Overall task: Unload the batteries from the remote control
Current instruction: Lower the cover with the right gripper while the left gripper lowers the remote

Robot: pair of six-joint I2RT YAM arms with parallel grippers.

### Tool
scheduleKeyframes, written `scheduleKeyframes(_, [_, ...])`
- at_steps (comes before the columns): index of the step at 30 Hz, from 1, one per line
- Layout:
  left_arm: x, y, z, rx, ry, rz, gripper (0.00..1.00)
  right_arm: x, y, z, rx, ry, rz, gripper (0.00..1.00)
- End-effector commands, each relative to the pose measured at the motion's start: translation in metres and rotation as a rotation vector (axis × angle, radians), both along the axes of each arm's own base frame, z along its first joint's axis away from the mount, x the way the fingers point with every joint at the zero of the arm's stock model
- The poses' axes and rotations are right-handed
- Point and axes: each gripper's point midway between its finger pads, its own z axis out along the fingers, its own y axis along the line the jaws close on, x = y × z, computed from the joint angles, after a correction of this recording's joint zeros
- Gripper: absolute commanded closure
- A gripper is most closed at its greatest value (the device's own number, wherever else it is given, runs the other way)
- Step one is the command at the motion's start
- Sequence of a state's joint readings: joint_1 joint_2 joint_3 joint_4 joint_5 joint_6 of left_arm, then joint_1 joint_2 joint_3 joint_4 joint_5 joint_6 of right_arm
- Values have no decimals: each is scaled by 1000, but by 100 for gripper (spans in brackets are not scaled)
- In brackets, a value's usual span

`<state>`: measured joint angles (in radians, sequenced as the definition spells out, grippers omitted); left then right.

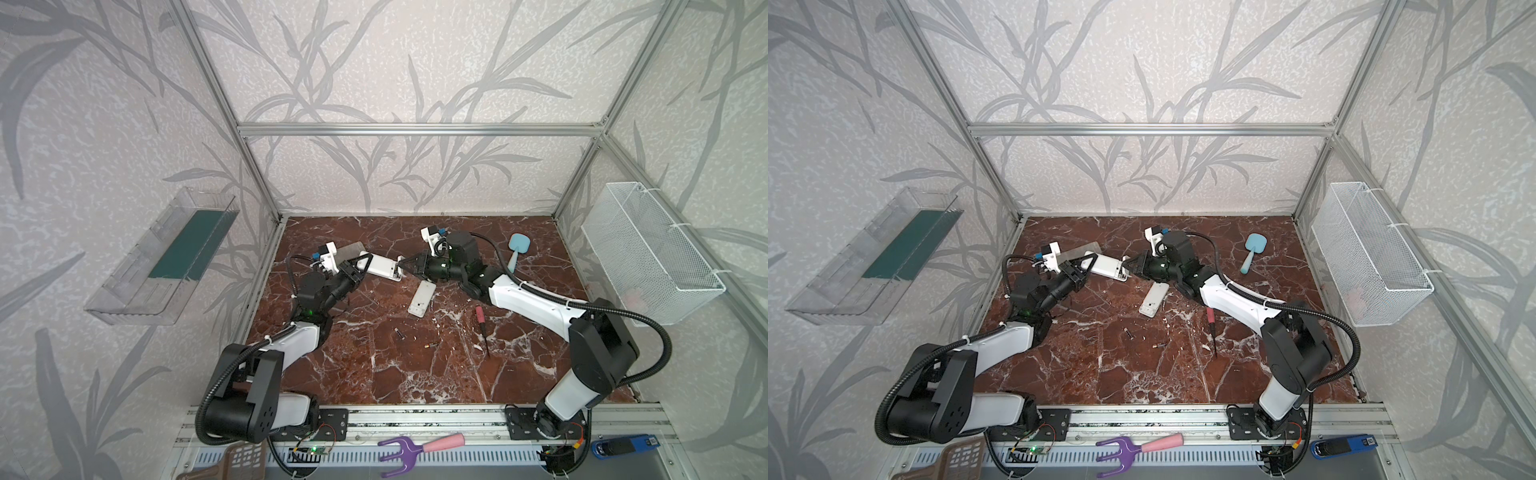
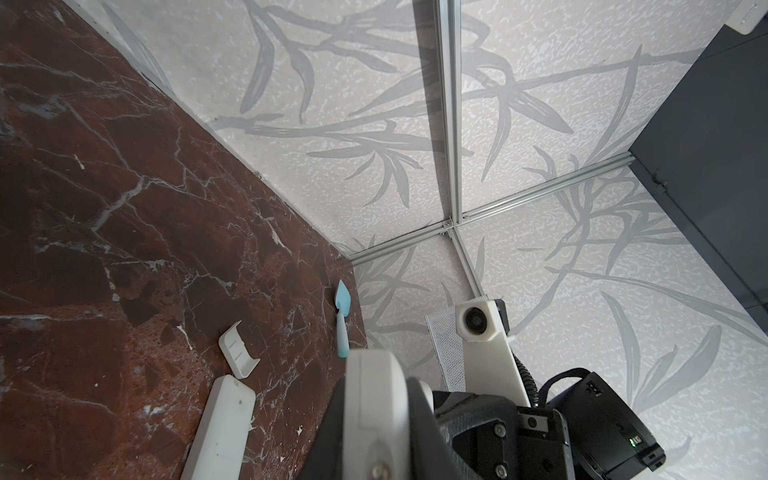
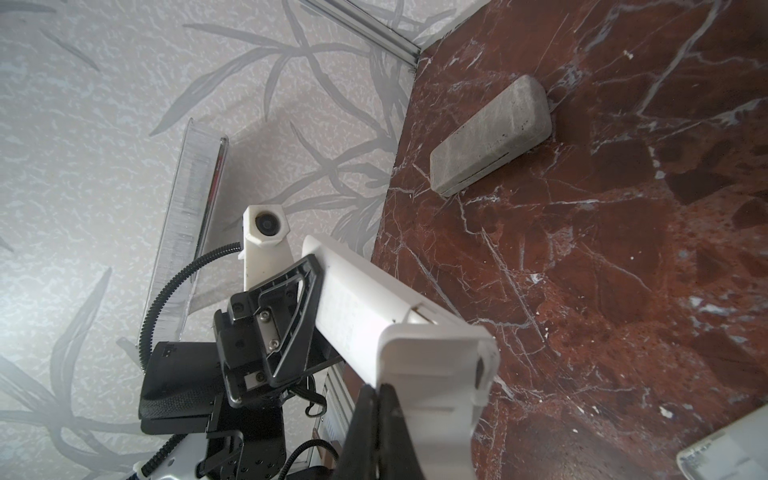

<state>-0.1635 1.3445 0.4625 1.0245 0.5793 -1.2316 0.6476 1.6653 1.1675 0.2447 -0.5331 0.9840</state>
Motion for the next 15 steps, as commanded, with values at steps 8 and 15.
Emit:
scheduleKeyframes(8, [-2,-8,5,-10,-31,-50,100,21,-56,-27,-164,-7,-97,100])
scheduleKeyframes(15, [-4,-13,-30,68,66,-85,100,44,-123,-86,-503,6,-161,100])
